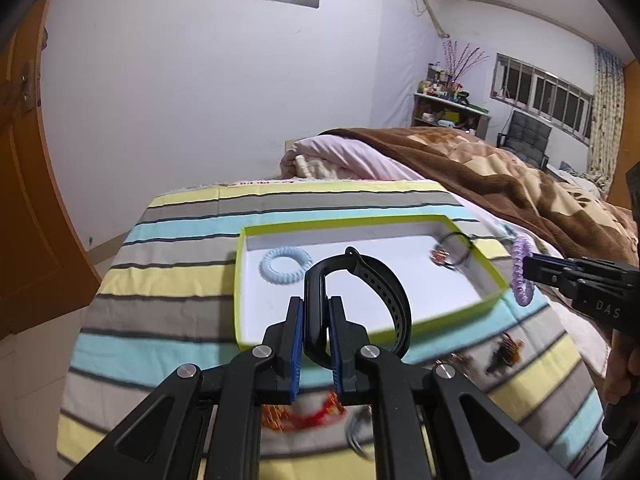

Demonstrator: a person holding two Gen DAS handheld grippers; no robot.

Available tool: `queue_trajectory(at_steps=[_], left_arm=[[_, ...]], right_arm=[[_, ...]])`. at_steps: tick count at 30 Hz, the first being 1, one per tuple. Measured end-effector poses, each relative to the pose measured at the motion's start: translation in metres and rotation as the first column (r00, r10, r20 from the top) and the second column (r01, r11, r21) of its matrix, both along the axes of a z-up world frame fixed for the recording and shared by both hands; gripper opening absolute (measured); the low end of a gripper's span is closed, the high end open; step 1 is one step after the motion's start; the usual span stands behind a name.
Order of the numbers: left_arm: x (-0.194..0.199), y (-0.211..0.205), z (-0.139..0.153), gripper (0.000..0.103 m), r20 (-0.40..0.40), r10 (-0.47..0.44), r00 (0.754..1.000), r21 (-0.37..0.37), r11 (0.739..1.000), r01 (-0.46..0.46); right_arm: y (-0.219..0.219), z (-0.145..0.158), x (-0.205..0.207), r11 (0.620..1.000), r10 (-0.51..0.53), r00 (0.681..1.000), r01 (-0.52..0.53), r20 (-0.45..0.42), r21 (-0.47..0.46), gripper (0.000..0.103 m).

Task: Organize jewelry
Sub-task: 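Carry the black band and purple coil into the box and open both tools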

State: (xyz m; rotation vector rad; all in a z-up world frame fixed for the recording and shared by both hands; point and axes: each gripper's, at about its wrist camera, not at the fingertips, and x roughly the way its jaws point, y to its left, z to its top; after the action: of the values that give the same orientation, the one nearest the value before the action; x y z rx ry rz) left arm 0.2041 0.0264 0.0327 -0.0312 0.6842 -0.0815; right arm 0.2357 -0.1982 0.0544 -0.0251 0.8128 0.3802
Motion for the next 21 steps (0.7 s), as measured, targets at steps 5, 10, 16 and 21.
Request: queue_trajectory(at_steps=[5, 10, 16, 21], left_arm=[[0.033, 0.009, -0.014, 0.012, -0.048, 0.020, 0.999, 0.005, 1.000, -0.020], [0.058, 0.015, -0.031, 0.012, -0.104, 0.036, 0.994, 0.013, 0.999, -0.035], [0.074, 0.017, -0.047, 0.012, -0.149, 0.045, 0.988, 0.028, 0.999, -0.041], [0.082, 0.017, -0.058, 0.012, -0.180, 0.046, 0.983, 0.035, 0.999, -0.040]], right_arm=[[0.011, -0.011, 0.032, 1.000, 0.006, 1.000, -0.007, -0.023, -0.026, 0.009], [0.018, -0.028, 0.062, 0.999, 0.001, 0.998, -0.003, -0.060, -0.047, 0.009], [0.023, -0.052, 0.094, 0.997, -0.014, 0.994, 0.006, -0.113, -0.070, 0.009], [0.029, -0.063, 0.111, 0.995, -0.016, 0.990, 0.002, -0.138, -0.100, 0.009]])
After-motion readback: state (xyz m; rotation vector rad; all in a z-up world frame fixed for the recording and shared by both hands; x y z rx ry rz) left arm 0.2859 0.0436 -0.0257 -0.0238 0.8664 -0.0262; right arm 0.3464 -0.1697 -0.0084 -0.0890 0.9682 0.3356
